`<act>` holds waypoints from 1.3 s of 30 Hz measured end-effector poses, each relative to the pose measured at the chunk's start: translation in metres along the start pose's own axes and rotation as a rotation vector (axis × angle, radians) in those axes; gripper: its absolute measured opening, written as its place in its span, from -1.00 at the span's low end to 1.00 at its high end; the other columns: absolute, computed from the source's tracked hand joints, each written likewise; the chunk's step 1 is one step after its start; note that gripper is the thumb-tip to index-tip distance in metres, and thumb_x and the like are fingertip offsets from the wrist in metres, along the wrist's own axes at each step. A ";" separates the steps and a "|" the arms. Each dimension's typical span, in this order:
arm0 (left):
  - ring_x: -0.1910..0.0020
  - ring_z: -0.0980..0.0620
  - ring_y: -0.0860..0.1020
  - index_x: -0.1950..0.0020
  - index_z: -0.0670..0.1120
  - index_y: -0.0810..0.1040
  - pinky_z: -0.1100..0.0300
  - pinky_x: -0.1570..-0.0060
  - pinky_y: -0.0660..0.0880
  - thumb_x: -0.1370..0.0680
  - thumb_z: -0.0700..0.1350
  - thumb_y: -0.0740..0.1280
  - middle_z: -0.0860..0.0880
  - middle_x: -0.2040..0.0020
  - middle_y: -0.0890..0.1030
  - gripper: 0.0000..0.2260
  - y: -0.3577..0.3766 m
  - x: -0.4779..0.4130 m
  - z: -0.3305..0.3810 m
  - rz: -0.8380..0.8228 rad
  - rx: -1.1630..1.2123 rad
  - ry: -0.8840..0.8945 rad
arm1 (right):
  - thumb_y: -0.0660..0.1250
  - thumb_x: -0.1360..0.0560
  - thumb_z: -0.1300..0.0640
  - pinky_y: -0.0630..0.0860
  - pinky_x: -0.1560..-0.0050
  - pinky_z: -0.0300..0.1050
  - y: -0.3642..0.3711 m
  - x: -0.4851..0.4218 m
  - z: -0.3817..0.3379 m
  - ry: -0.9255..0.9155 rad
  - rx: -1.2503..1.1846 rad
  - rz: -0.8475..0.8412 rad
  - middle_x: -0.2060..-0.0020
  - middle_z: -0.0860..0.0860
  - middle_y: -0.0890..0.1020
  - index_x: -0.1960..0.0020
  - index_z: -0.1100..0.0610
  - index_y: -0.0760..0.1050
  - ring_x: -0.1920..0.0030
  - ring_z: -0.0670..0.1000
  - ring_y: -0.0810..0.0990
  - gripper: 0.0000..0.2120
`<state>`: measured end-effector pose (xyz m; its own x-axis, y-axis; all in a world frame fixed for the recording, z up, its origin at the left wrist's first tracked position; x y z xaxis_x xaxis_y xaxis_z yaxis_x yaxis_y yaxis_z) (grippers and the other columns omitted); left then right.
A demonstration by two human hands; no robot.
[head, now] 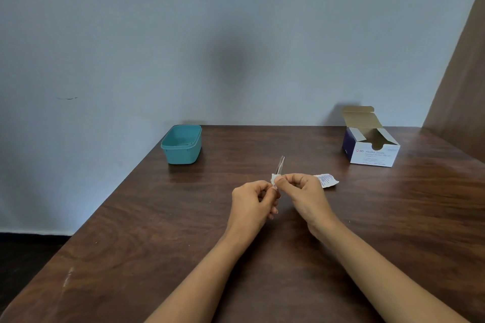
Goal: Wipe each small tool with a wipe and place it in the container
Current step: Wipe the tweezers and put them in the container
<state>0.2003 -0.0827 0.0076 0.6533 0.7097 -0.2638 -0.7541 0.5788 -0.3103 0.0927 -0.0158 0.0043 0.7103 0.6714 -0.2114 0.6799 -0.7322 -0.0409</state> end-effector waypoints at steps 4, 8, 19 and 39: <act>0.48 0.16 0.54 0.18 -0.21 0.62 0.27 0.43 0.54 -0.58 -0.20 0.28 -0.06 0.39 0.60 -0.81 0.000 -0.002 -0.004 0.000 -0.041 0.012 | 0.37 -0.48 0.27 0.47 0.22 -0.40 0.000 0.001 0.001 0.027 0.009 -0.008 0.33 0.14 0.65 0.25 0.30 0.63 0.30 -0.10 0.57 -0.84; 0.48 0.14 0.54 0.19 -0.21 0.61 0.20 0.40 0.56 -0.58 -0.20 0.27 -0.11 0.37 0.61 -0.80 0.000 -0.001 -0.005 -0.004 -0.064 0.021 | 0.40 -0.44 0.27 0.45 0.23 -0.42 -0.001 0.003 0.001 0.063 0.034 -0.004 0.38 0.10 0.65 0.35 0.21 0.62 0.33 -0.12 0.56 -0.81; 0.44 0.20 0.54 0.13 -0.18 0.63 0.34 0.38 0.53 -0.58 -0.14 0.30 -0.06 0.31 0.63 -0.82 0.012 0.001 0.000 -0.075 -0.094 0.089 | 0.41 -0.45 0.24 0.43 0.24 -0.49 -0.018 -0.006 -0.005 0.070 -0.098 0.177 0.32 0.03 0.63 0.19 0.33 0.63 0.31 -0.23 0.55 -0.86; 0.36 0.17 0.61 0.19 -0.16 0.63 0.36 0.30 0.55 -0.58 -0.20 0.28 0.02 0.31 0.65 -0.81 0.008 0.002 0.005 -0.040 -0.154 0.167 | 0.40 -0.46 0.23 0.46 0.32 -0.42 -0.008 0.000 -0.007 0.044 -0.030 0.090 0.41 0.08 0.57 0.27 0.37 0.57 0.38 -0.12 0.51 -0.79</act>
<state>0.1951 -0.0747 0.0088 0.6942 0.6034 -0.3925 -0.7165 0.5278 -0.4561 0.0888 -0.0088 0.0113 0.7758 0.6076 -0.1699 0.6174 -0.7866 0.0062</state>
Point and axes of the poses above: each hand's wrist, its own x-axis away from the middle knuckle, its own y-axis out of the palm, z = x × y, the point moved 5 cm from there along -x, towards the middle knuckle
